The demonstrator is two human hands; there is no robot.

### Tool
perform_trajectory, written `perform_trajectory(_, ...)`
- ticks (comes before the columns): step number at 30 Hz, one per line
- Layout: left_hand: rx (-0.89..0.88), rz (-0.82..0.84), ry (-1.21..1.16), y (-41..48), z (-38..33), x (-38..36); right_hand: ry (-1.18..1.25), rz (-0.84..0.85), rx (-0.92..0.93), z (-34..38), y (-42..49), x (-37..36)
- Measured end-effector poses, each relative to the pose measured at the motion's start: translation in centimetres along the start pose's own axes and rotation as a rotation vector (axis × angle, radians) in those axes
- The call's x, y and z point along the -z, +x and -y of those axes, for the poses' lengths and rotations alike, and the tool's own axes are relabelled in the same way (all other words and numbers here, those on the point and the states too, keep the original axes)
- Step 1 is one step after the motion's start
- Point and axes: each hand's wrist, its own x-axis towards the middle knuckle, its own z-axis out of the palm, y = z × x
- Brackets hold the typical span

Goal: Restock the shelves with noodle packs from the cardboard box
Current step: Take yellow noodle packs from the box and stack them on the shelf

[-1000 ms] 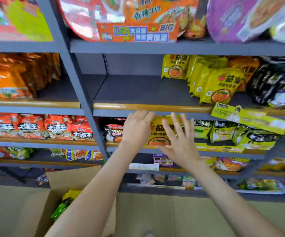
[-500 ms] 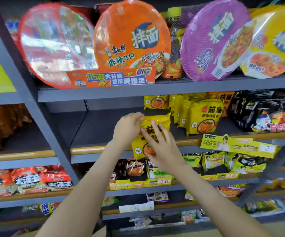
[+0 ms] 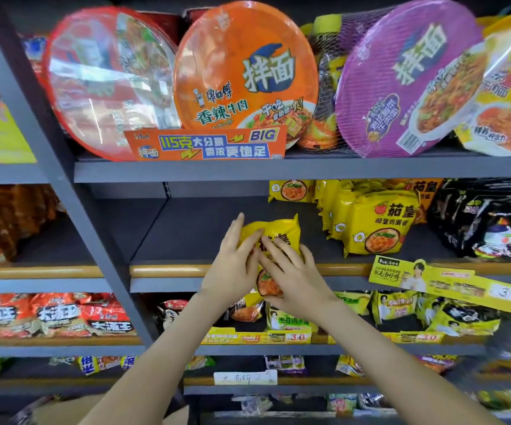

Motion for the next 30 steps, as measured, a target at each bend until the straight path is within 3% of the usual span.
perform_trajectory(5,0.144,-0.110,0.056,-2.9,0.6,-1.8,0.050,0.028,0.026,-0.1,-0.6,-0.4)
perform_trajectory(9,0.300,-0.025,-0.056,-3.1,-1.0,-2.0,0.095,-0.020,0.031,-0.7,-0.4,-0.2)
perform_trajectory(18,-0.031,-0.105,-0.081,1.6,-0.6,-0.1,0.113,-0.166,-0.068,-2.8,2.5,2.0)
perform_trajectory(30,-0.022,0.001,-0.117,7.7,1.1,0.2,0.385,0.053,-0.179,-7.1,6.4,2.2)
